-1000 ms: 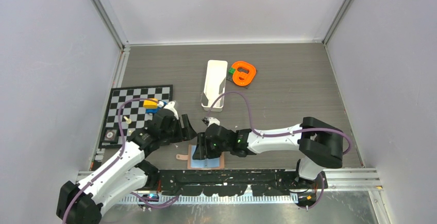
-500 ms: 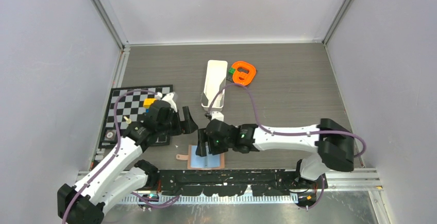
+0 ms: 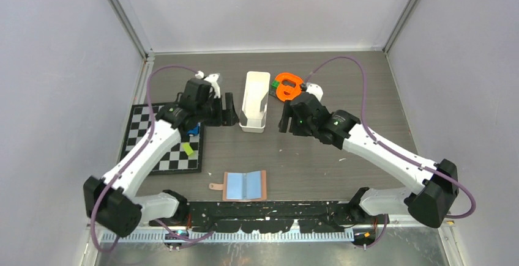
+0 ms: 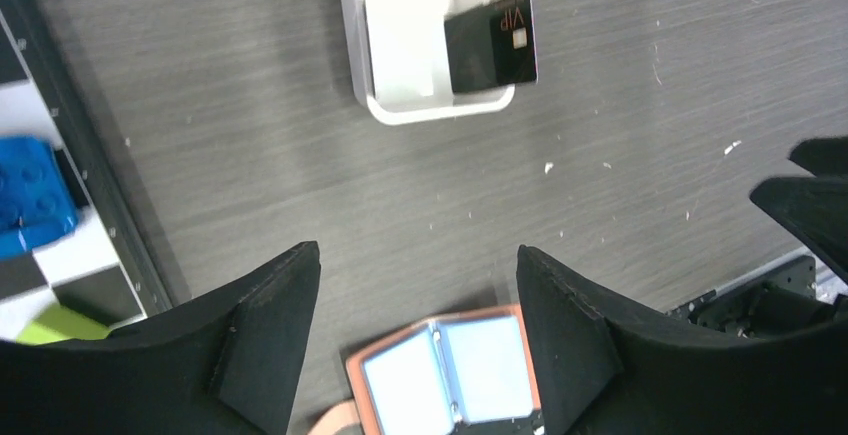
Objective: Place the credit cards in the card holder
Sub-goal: Pick up the credit card from the storage box.
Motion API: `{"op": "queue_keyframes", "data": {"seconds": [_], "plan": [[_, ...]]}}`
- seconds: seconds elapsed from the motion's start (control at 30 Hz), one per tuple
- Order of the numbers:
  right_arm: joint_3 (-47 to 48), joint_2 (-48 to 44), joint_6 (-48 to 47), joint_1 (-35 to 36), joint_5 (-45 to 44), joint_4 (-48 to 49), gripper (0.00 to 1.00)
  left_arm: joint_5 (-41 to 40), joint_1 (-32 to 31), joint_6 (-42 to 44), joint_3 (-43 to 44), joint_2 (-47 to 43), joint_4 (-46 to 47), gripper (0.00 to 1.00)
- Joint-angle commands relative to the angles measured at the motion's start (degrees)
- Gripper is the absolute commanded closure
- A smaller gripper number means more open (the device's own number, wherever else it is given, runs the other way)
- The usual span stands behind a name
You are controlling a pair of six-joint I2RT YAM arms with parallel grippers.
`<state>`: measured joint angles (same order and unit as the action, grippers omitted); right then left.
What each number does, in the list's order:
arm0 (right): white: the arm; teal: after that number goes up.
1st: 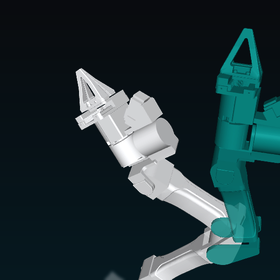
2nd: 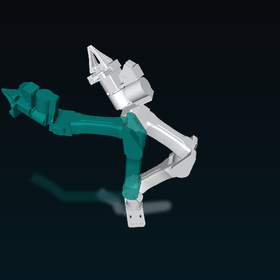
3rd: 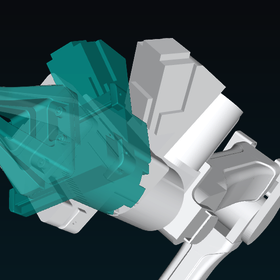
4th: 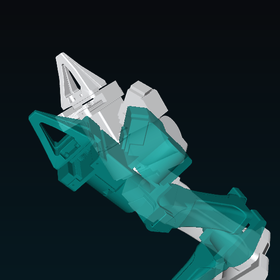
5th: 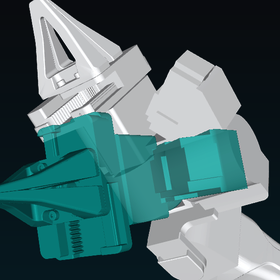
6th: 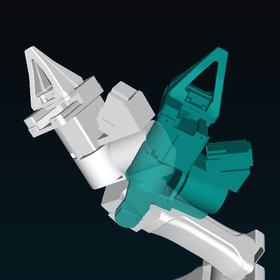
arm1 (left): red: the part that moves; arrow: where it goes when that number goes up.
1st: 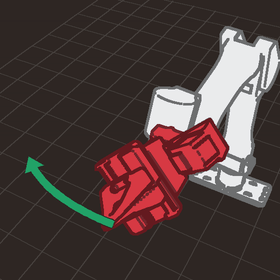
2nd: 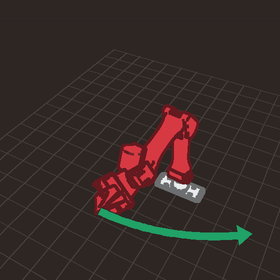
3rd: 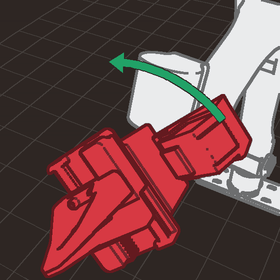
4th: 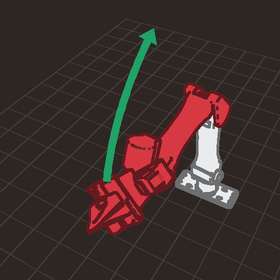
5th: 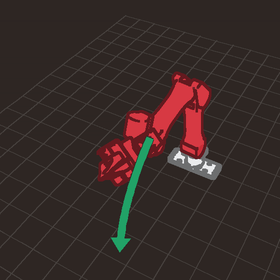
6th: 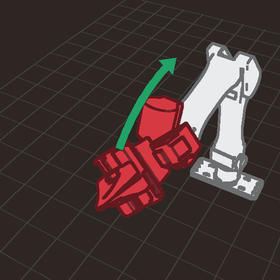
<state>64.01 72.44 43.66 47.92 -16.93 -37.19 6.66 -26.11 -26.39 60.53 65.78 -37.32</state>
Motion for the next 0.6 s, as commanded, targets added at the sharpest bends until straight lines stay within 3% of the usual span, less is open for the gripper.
{"op": "queue_keyframes", "data": {"seconds": [0.0,0.3,0.57], "plan": [[-3.0,-3.8,-3.4,-4.3,-2.0,-2.5,0.27,0.3,0.3,3.2,7.3,8.9,1.4,0.28],[-10.1,-10.0,-4.7,-11.6,1.8,-1.2,0.28,-1.9,0.3,4.7,16.8,28.2,2.3,0.45],[-13.4,-12.4,-5.4,-14.6,5.8,0.5,0.28,-3.7,0.3,5.4,19.6,35.4,2.1,0.57]]}}
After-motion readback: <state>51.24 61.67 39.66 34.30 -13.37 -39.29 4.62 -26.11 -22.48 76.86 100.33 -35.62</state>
